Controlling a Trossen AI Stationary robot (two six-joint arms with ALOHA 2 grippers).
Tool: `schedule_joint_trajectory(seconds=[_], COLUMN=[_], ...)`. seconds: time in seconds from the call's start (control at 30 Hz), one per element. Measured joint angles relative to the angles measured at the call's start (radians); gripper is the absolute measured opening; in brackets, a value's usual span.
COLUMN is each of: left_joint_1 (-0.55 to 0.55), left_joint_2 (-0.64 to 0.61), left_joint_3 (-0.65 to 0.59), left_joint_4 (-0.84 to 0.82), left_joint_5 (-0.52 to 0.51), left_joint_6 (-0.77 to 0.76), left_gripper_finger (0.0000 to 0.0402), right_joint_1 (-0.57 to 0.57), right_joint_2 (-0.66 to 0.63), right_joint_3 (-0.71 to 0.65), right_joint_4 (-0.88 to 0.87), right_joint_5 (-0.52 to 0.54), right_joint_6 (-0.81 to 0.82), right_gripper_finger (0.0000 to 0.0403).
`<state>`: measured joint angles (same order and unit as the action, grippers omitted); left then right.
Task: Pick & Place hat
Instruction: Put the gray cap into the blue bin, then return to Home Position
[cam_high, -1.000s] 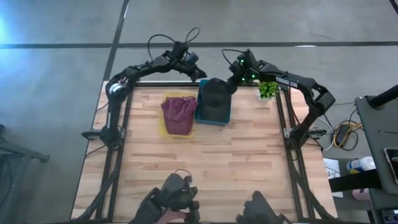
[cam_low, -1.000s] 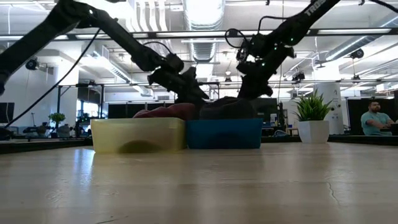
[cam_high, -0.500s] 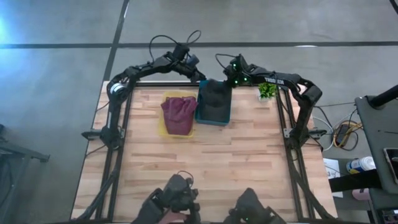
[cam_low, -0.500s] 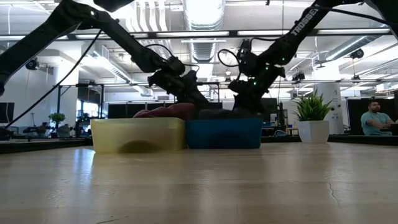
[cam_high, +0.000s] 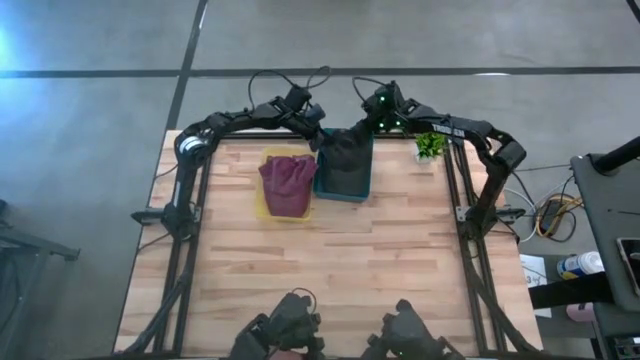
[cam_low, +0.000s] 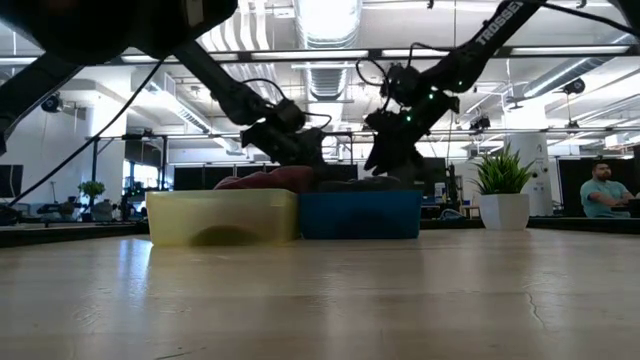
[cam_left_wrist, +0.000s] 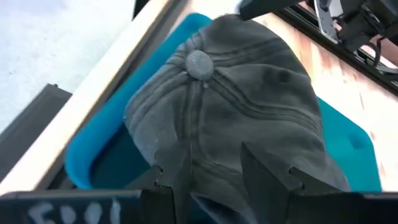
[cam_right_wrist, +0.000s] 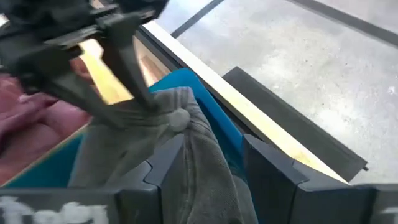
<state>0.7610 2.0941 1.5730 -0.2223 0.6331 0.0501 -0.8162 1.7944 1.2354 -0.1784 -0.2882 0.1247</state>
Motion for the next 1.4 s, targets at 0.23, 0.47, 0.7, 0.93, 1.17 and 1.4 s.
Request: schedule_joint_trajectory(seconds=[0.23, 0.47, 0.7, 0.93, 1.17, 1.4], left_joint_1=[0.004, 0.003, -0.023, -0.045, -0.043, -0.042], left_joint_2=[-0.002, -0.082, -0.148, -0.129, -0.134, -0.266], left_joint_3=[0.003, -0.004, -0.134, -0.268, -0.255, -0.215], left_joint_4=[0.030, -0.071, -0.077, 0.141, 0.137, 0.090], left_joint_5=[-0.005, 0.011, 0.027, -0.029, -0.068, -0.075], left_joint_6=[-0.006, -0.026, 0.042, 0.006, -0.009, -0.011], left_gripper_finger=[0.0133, 0.0133, 0.0133, 0.0133, 0.0133, 0.0133], right_joint_1=[-0.005, 0.007, 0.035, 0.040, 0.040, 0.060], right_joint_2=[-0.063, -0.080, -0.158, -0.183, -0.139, -0.263], right_joint_3=[-0.002, -0.071, -0.163, -0.257, -0.251, -0.169], right_joint_4=[-0.100, -0.141, -0.125, 0.093, 0.283, 0.137], right_joint_5=[0.000, -0.004, -0.007, 0.002, 0.027, 0.026], right_joint_6=[-0.026, -0.031, -0.032, -0.002, 0.093, 0.019], right_gripper_finger=[0.0176, 0.0180, 0.0180, 0.0180, 0.0180, 0.0180])
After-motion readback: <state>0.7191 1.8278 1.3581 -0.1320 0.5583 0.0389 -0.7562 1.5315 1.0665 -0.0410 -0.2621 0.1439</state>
